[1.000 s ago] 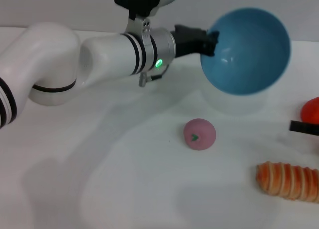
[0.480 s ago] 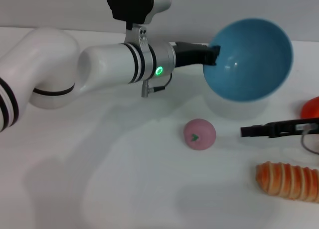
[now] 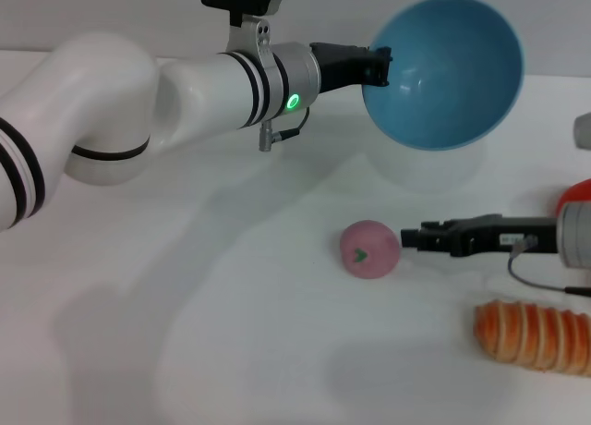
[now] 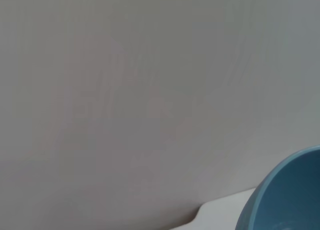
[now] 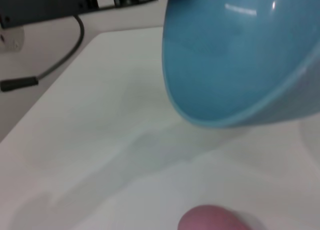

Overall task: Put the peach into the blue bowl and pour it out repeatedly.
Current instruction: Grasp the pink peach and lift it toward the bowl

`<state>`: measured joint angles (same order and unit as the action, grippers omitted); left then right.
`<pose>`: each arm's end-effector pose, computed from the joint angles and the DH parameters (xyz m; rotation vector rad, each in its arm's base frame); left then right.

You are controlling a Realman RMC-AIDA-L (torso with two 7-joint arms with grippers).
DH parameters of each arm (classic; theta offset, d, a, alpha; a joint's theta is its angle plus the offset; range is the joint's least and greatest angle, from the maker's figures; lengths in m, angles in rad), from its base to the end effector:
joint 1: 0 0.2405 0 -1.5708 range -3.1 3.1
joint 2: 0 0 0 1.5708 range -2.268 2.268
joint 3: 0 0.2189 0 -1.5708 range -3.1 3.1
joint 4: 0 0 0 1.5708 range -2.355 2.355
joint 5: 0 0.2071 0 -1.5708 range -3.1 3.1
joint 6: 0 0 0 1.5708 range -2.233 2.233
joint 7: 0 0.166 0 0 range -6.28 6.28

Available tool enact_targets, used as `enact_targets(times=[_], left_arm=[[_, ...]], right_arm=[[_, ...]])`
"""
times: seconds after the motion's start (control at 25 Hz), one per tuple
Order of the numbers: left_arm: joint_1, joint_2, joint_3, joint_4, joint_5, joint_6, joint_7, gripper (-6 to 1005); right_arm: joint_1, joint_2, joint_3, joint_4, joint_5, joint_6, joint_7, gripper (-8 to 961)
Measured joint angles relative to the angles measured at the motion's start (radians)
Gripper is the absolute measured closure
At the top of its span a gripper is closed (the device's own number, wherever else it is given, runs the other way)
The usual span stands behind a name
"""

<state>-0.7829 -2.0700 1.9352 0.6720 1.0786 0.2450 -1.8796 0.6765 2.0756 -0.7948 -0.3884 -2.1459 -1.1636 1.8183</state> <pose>-0.1155 0.4188 -0.1020 -2.2549 -0.9572 -0.5446 0.2478 0.3382 -0.0663 -2.5596 1.3245 0.3611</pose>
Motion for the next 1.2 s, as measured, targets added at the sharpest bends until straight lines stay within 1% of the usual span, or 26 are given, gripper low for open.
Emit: enact_targets(times=[0.12, 0.32, 0.52, 0.68, 0.88, 1.04, 1.2], left_arm=[[-0.002, -0.001, 0.002, 0.000, 0.000, -0.015, 0.000, 1001], [-0.002, -0.001, 0.006, 0.000, 0.000, -0.017, 0.000, 1000], [0.002, -0.001, 0.007, 0.001, -0.002, -0.018, 0.001, 1000], [0.003, -0.002, 0.007, 0.001, -0.004, -0.018, 0.001, 1000], [0.006, -0.002, 0.007, 0.001, -0.006, -0.018, 0.001, 1000], [0.008, -0.002, 0.007, 0.001, -0.006, -0.018, 0.001, 1001], [0.008, -0.002, 0.008, 0.001, -0.006, -0.018, 0.000, 1001]], right_arm=[[0.013, 0.002, -0.002, 0.053, 0.014, 0.022, -0.046, 489], [0.025, 0.004, -0.003, 0.142, 0.120, 0.049, -0.188, 497], [0.026, 0.005, -0.001, 0.161, 0.129, 0.086, -0.198, 504], [0.033, 0.010, 0.002, 0.194, 0.150, 0.128, -0.222, 510], [0.062, 0.012, 0.009, 0.286, 0.219, 0.189, -0.350, 517], [0.054, 0.012, 0.010, 0.300, 0.287, 0.199, -0.408, 523], [0.051, 0.011, 0.003, 0.301, 0.299, 0.208, -0.413, 529]])
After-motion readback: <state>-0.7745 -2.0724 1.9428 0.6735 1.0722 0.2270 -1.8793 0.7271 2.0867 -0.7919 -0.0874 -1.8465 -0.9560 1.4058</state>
